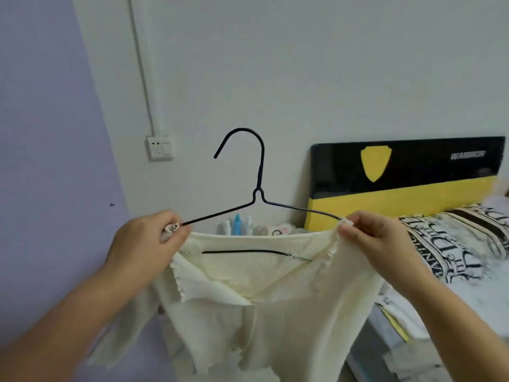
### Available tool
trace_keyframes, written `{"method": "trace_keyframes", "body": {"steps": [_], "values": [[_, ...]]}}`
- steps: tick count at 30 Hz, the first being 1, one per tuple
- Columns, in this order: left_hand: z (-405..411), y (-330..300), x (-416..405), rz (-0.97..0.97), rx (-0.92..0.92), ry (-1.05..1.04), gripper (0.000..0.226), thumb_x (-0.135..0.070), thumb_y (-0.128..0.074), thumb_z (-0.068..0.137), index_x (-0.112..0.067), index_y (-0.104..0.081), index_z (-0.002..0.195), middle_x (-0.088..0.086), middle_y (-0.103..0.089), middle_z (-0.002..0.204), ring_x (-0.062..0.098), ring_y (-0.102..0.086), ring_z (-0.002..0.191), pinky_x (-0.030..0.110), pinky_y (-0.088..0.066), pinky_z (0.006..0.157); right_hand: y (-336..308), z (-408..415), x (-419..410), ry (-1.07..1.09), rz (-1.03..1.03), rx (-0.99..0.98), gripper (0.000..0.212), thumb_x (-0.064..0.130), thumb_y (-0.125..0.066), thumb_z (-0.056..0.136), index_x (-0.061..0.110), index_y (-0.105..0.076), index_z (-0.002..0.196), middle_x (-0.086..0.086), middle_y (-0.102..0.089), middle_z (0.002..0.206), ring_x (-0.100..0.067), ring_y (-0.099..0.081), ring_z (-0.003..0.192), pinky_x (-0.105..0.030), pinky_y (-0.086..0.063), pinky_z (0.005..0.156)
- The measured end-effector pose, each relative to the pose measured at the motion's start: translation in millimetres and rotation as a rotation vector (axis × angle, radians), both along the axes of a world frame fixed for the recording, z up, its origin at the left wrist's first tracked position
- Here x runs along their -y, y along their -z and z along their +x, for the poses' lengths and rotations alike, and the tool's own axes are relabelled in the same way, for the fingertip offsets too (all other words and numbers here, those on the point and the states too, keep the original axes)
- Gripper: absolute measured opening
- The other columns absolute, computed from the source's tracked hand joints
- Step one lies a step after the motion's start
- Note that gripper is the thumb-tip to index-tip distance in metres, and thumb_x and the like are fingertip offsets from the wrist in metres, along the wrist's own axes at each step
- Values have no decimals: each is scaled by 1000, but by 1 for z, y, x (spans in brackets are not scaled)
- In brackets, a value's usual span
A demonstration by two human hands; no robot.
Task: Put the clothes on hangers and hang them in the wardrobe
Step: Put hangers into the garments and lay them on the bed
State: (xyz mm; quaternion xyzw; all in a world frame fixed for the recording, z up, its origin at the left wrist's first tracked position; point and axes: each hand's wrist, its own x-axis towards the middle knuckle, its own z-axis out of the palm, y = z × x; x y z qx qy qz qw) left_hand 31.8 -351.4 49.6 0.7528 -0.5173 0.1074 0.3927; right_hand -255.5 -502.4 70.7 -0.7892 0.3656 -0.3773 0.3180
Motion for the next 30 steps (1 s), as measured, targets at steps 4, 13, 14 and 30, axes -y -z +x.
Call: {"method": "trace_keyframes", "body": {"steps": [4,13,14,30], "values": [[-60,1,55,5,-7,127,29,-33,-67,82,-27,-50,59,-1,-50,51,26,-48,57,22,-34,54,6,-80,12,171,8,13,22,15,-63,87,17,-62,65,3,-57,58,-11,-49,57,-25,-38,54],[-235,16,158,55,-21,427,28,-39,-67,81,-20,-56,63,-3,-47,48,25,-46,55,26,-33,52,19,-275,19,464,56,31,23,14,-64,86,13,-62,63,4,-54,54,-7,-46,52,-20,-35,51],[-251,18,166,57,-20,454,30,-42,-65,79,-18,-57,63,-3,-45,46,25,-46,53,26,-33,52,21,-291,17,492,66,35,22,15,-64,86,15,-62,64,4,-54,54,-8,-46,53,-22,-35,51],[-490,27,320,141,116,1130,29,-36,-65,84,-24,-50,62,-5,-43,45,9,-43,51,24,-27,48,36,-471,-33,1148,136,120,23,13,-64,86,12,-63,64,2,-53,58,-5,-43,54,-12,-31,47]]}}
